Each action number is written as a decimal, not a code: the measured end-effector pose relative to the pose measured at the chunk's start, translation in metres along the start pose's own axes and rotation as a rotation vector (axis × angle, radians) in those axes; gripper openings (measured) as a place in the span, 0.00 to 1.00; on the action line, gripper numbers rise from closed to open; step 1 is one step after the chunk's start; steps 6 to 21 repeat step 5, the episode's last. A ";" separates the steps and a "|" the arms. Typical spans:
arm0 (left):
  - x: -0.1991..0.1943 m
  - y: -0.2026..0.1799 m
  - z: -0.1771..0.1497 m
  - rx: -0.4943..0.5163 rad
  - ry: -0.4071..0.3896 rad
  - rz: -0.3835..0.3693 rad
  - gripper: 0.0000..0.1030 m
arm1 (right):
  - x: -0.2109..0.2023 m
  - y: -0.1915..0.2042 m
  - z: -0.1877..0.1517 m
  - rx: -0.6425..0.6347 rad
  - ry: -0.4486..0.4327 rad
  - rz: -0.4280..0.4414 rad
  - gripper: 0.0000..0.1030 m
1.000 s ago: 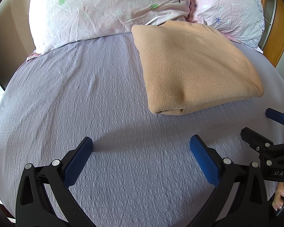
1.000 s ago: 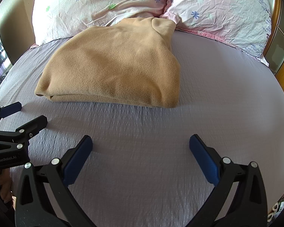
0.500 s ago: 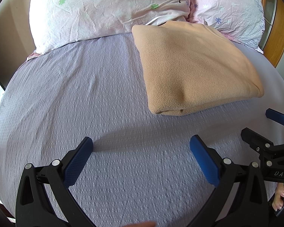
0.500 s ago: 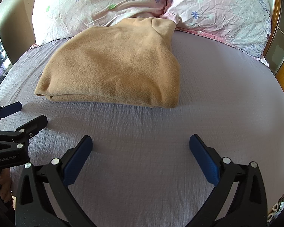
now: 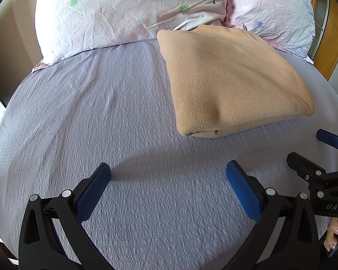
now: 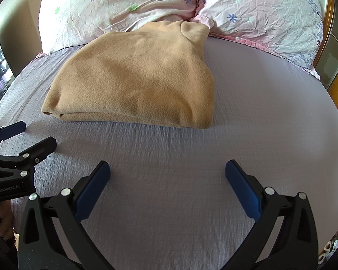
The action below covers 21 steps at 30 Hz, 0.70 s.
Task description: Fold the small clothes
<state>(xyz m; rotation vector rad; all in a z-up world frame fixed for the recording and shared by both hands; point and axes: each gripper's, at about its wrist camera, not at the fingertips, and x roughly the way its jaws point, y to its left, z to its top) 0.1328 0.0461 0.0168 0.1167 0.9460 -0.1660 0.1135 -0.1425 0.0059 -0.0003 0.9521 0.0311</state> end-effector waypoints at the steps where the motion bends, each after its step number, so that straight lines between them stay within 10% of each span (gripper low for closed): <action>1: 0.000 0.000 0.000 0.000 0.000 0.000 0.99 | 0.000 0.000 0.000 0.000 0.000 0.000 0.98; 21: 0.000 0.000 0.000 0.000 0.000 0.000 0.99 | 0.000 0.000 0.000 0.001 0.000 -0.001 0.98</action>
